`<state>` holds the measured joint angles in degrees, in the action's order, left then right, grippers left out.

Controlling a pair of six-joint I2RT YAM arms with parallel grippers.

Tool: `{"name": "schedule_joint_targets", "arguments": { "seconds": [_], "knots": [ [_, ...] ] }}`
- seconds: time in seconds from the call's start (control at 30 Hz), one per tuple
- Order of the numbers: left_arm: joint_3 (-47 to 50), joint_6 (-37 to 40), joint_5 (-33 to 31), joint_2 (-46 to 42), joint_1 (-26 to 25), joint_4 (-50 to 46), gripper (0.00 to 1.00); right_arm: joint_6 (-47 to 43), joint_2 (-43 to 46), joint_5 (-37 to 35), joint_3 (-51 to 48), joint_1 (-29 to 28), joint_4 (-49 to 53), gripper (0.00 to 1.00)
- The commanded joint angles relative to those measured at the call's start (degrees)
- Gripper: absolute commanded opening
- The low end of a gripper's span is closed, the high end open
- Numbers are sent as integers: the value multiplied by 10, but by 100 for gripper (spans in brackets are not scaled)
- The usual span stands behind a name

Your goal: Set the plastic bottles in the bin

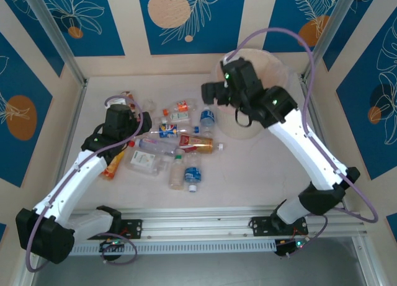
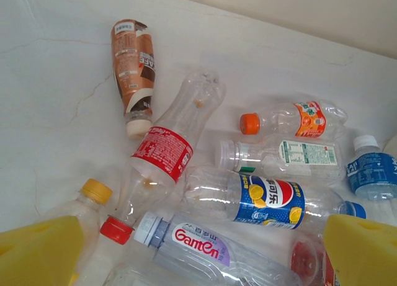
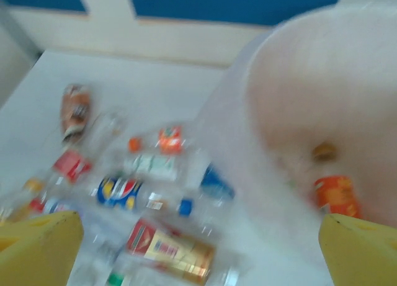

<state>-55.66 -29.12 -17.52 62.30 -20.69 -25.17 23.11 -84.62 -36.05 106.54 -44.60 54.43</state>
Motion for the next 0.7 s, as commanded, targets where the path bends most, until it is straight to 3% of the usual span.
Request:
{"name": "schedule_joint_targets", "arguments": {
  "seconds": [0.0,0.13,0.33,0.67],
  "knots": [
    [-1,-7,-17,-15,2,-10,99,99,18,-21,-74,-54,15,97],
    [-2,-8,-20,-16,2,-11,99,210,17,-11,-150,-107,46,98],
    [1,-12,-18,-13,3,-9,99,311,-6,110,-287,-126,-8,96],
    [5,-11,-17,-8,3,-9,99,301,-85,194,-343,-112,-91,93]
  ]
}}
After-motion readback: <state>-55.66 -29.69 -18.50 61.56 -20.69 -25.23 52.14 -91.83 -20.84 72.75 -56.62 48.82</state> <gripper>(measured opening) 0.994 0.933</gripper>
